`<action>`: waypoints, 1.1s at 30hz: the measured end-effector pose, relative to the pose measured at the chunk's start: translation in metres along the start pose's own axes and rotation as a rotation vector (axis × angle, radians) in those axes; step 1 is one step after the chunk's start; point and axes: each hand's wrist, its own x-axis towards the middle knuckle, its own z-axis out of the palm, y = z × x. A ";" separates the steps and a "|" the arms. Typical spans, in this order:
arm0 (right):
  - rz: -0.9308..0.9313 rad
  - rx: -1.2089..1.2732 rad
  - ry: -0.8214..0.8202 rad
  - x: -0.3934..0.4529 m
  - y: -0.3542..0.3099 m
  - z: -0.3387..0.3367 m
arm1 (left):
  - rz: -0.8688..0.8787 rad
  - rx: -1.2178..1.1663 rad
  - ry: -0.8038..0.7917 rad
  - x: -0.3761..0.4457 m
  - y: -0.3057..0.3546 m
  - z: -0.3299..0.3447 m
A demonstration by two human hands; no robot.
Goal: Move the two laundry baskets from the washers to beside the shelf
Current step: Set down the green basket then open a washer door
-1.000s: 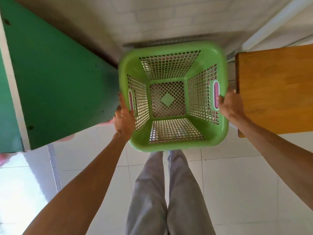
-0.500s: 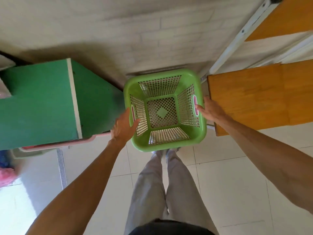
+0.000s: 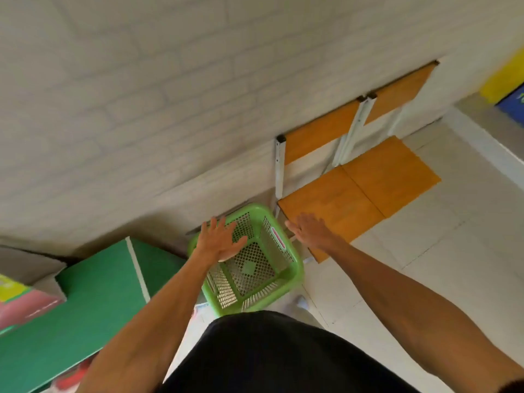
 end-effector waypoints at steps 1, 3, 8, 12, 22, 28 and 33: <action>0.021 0.023 0.024 -0.008 0.010 -0.011 | 0.040 0.041 0.019 0.008 0.010 -0.016; 0.077 0.071 0.079 -0.027 0.034 -0.037 | 0.111 0.100 0.046 0.026 0.036 -0.047; 0.241 0.139 0.214 -0.083 0.129 -0.098 | 0.237 0.223 0.115 0.069 0.130 -0.121; 0.396 0.155 0.316 -0.139 0.229 -0.142 | 0.371 0.265 0.182 0.089 0.232 -0.176; 0.717 0.125 0.492 -0.302 0.488 -0.217 | 0.698 0.300 0.307 0.109 0.535 -0.261; 0.837 0.124 0.508 -0.366 0.593 -0.232 | 0.880 0.277 0.284 0.109 0.698 -0.278; 0.884 0.156 0.501 -0.377 0.667 -0.247 | 0.985 0.297 0.327 0.131 0.800 -0.285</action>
